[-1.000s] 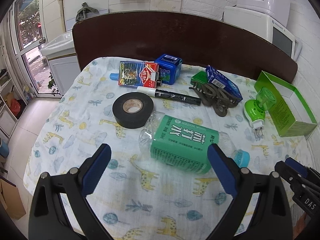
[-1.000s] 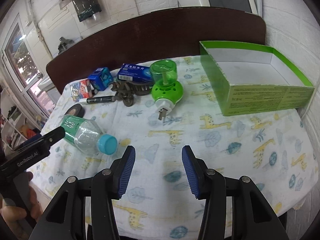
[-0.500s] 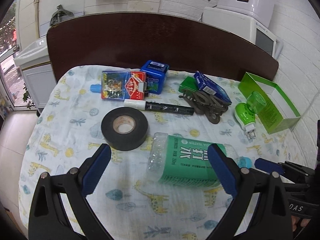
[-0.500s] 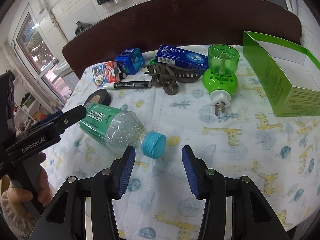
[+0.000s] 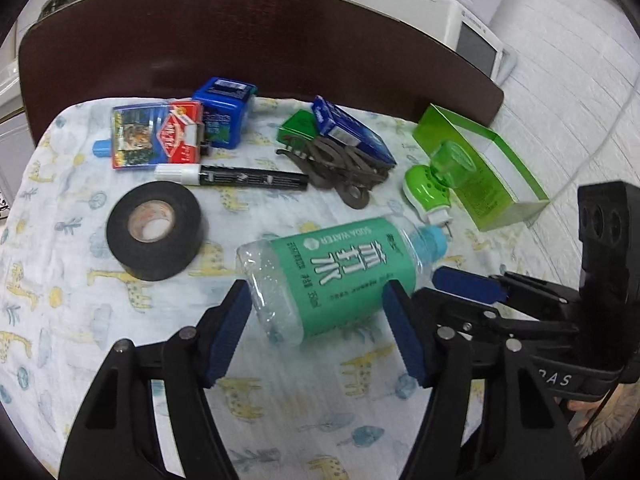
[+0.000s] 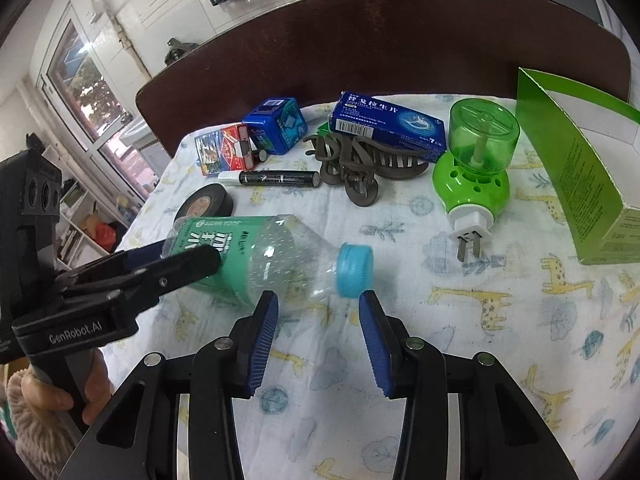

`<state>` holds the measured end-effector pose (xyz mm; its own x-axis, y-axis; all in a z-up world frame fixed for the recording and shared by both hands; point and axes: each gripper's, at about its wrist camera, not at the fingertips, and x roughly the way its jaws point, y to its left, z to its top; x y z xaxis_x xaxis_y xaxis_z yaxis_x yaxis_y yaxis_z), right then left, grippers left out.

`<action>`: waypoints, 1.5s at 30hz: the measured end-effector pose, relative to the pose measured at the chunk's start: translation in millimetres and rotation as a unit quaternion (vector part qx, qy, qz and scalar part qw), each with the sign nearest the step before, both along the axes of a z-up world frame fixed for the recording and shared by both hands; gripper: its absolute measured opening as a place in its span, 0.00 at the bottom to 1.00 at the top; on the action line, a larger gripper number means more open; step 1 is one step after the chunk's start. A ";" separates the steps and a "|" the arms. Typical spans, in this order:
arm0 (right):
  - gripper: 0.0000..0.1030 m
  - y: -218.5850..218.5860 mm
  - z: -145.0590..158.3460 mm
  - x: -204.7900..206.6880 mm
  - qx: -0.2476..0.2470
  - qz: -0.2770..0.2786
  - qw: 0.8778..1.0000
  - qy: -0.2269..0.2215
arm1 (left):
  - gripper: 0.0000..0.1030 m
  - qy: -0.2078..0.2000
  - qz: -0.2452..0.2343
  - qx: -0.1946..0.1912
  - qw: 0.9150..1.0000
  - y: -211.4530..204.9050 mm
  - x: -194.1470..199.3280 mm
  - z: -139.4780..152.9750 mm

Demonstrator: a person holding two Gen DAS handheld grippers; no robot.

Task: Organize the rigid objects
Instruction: 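Move the right tool to the green soda bottle and close around it, then lift the soda bottle with the right tool and lower it into the green box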

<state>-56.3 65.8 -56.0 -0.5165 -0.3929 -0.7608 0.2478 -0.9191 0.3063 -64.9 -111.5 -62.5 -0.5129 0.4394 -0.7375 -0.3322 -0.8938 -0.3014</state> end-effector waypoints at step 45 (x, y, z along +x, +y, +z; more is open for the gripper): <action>0.45 46.9 -6.4 -48.0 -0.073 0.040 0.996 -0.020 | 0.71 -0.055 0.058 -0.001 0.997 3.8 -34.7 9.5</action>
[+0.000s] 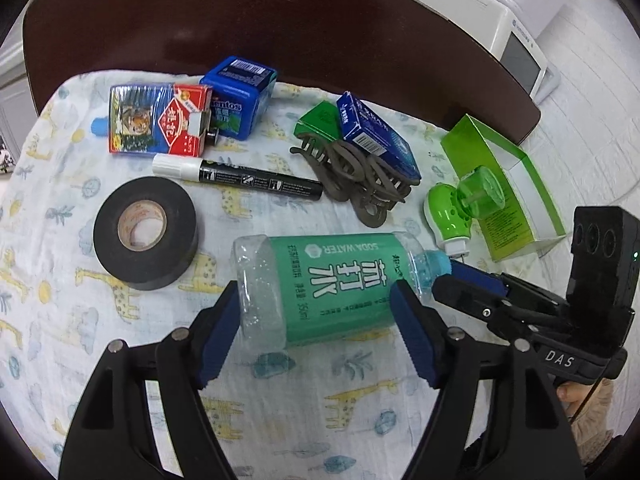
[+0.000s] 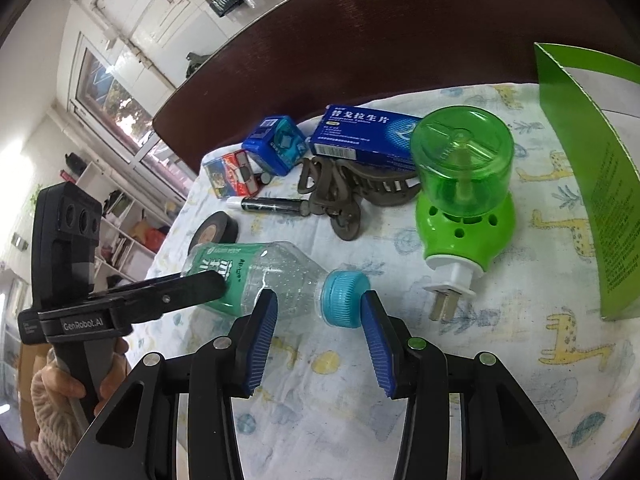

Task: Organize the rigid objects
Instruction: 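Lift the soda bottle with the right tool and lower it into the green box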

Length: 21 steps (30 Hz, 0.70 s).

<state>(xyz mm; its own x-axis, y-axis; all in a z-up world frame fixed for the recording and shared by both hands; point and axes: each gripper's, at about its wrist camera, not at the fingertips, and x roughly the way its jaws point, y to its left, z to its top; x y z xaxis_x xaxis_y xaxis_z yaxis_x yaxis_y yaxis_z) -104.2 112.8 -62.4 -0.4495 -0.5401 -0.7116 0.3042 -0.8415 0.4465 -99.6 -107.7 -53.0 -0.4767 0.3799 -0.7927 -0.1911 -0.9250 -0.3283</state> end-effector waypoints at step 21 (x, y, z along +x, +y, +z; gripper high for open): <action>0.41 66.4 90.0 46.0 0.017 -0.077 0.987 0.140 | 0.71 0.131 -0.073 -0.022 0.988 95.1 8.7 97.0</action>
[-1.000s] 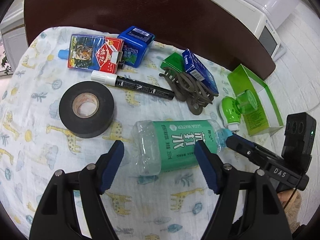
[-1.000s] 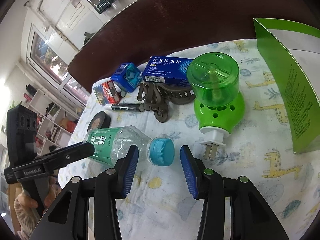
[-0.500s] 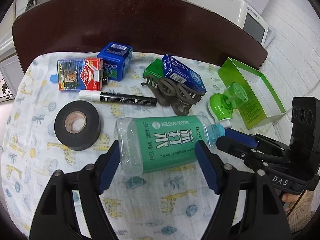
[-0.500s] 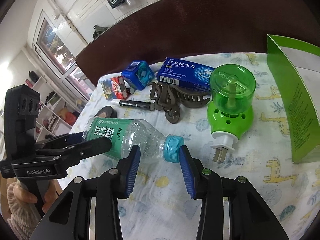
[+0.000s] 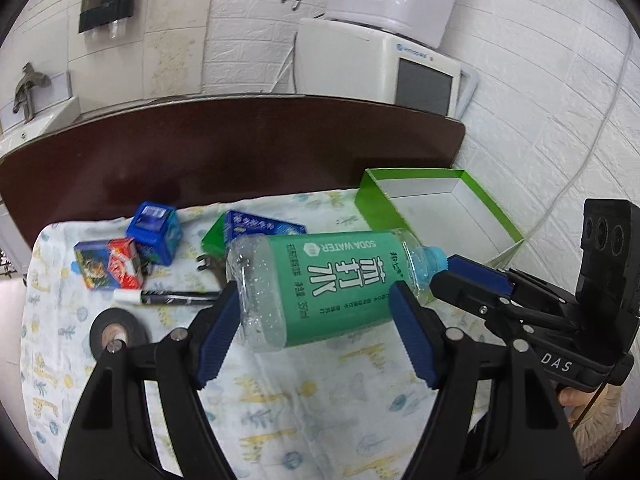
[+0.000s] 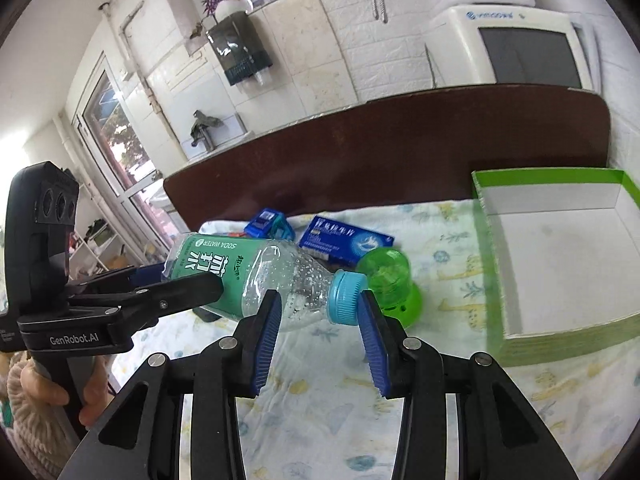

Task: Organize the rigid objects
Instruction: 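Lift the soda bottle with the right tool and lower it into the green box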

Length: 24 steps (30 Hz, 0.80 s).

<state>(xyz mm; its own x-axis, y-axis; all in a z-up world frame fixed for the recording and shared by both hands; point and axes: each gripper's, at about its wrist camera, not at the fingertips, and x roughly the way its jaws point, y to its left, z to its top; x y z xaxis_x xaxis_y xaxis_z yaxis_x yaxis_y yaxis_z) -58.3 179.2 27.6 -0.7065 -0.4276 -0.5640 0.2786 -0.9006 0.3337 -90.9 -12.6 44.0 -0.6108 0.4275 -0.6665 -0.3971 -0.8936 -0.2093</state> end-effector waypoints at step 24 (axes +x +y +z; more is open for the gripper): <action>0.41 215.7 -31.6 -11.0 0.015 -0.191 0.981 -0.021 | 0.70 -0.114 -0.141 -0.013 0.983 238.8 -75.2 -56.7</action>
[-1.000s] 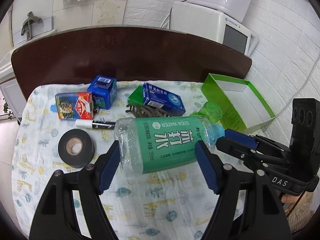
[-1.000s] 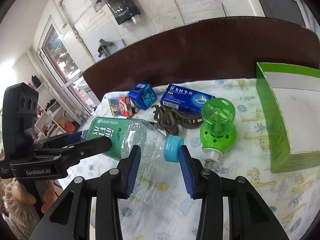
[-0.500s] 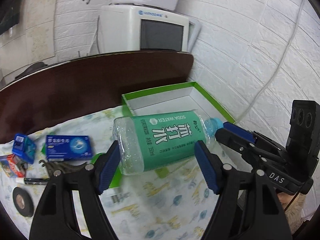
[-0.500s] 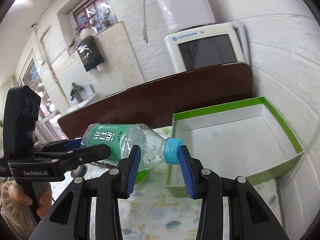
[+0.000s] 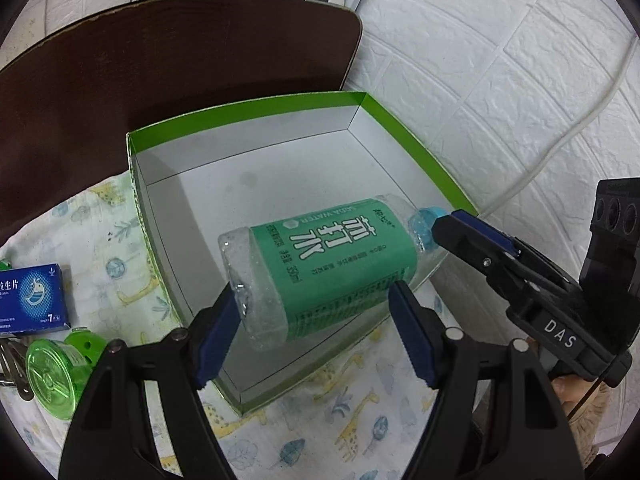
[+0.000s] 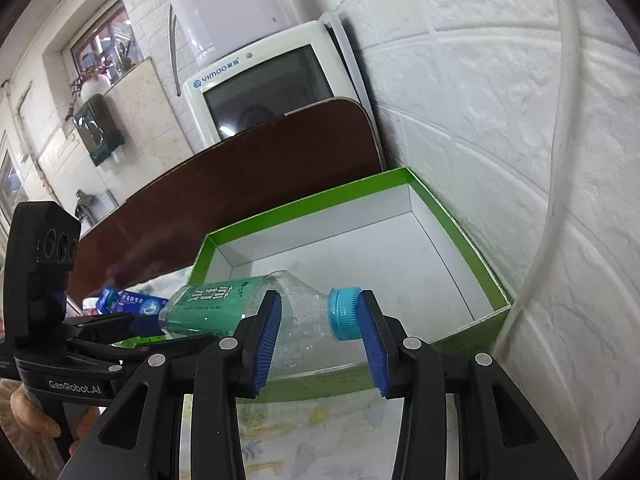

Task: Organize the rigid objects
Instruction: 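Lift the soda bottle with the right tool and lower it into the green box, then open the right tool and withdraw it from the box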

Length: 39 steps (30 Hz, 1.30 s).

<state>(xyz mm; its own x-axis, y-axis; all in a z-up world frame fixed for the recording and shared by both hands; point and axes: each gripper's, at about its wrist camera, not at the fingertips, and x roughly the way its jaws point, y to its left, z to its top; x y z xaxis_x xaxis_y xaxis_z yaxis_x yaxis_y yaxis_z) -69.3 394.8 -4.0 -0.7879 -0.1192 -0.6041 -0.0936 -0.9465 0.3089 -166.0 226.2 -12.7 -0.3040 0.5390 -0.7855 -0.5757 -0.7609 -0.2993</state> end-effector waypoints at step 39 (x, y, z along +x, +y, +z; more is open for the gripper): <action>0.41 -139.4 26.3 4.8 0.067 0.133 0.989 0.002 | 0.77 -0.016 0.175 -0.047 0.983 -171.2 46.2 -37.9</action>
